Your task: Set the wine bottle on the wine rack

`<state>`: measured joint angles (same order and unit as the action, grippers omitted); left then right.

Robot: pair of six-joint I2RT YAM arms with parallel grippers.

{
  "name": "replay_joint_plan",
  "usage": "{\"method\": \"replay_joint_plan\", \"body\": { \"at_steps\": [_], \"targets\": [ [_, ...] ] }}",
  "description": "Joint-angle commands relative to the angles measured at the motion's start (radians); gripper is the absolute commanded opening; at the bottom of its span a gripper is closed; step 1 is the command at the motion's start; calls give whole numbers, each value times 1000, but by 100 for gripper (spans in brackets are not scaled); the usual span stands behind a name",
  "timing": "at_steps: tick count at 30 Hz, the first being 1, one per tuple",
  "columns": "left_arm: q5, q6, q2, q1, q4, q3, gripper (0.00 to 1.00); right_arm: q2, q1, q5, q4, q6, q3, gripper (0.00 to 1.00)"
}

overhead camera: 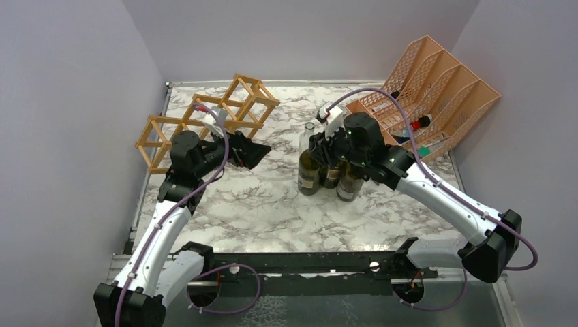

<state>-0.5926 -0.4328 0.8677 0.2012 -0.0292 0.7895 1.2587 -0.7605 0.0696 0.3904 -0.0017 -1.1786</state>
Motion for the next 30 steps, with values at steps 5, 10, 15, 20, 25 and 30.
{"method": "replay_joint_plan", "body": {
  "at_steps": [5,10,15,20,25,30],
  "targets": [
    [136,27,-16,228,253,-188,99,-91,-8,103,-167,-26,35,28],
    [234,78,-4,318,284,-233,99,-69,-8,60,-181,-15,43,50],
    [275,102,12,335,290,-243,99,-46,-9,75,-212,8,50,59],
    [276,111,21,348,300,-263,99,-25,-9,104,-230,11,56,53],
    [282,107,46,385,318,-275,99,-14,-9,121,-236,-1,76,49],
    [308,101,65,433,364,-299,99,-9,-9,126,-251,1,106,46]
  ]
}}
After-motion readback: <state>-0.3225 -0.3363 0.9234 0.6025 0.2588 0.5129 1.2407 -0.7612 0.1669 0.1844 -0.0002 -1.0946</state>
